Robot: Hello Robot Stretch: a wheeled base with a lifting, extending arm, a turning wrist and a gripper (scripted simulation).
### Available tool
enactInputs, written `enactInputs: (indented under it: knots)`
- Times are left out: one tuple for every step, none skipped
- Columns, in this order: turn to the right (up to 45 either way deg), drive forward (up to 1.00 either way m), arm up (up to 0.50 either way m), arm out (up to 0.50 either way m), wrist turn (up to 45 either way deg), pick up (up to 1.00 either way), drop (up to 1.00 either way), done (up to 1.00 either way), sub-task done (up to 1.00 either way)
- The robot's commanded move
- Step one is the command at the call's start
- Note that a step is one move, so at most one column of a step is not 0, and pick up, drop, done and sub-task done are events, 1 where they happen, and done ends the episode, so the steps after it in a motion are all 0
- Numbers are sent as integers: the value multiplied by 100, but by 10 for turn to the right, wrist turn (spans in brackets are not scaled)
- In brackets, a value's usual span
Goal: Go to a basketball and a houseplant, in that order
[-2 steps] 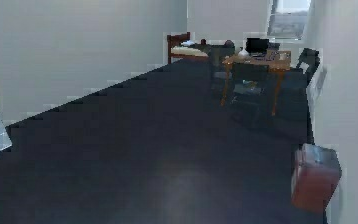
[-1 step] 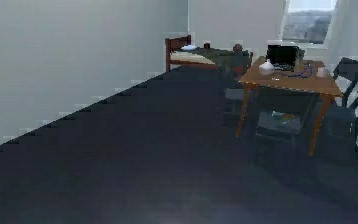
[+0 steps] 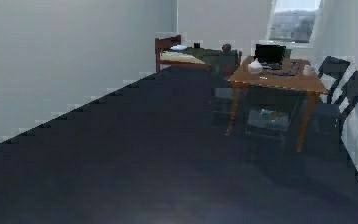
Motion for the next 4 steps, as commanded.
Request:
enactInputs:
  knots:
    - [-60,0,0,0,0,0,0,0,0]
    - [0,100,0,0,0,0,0,0,0]
    - [0,100,0,0,0,0,0,0,0]
    - [-30,0,0,0,0,0,0,0,0]
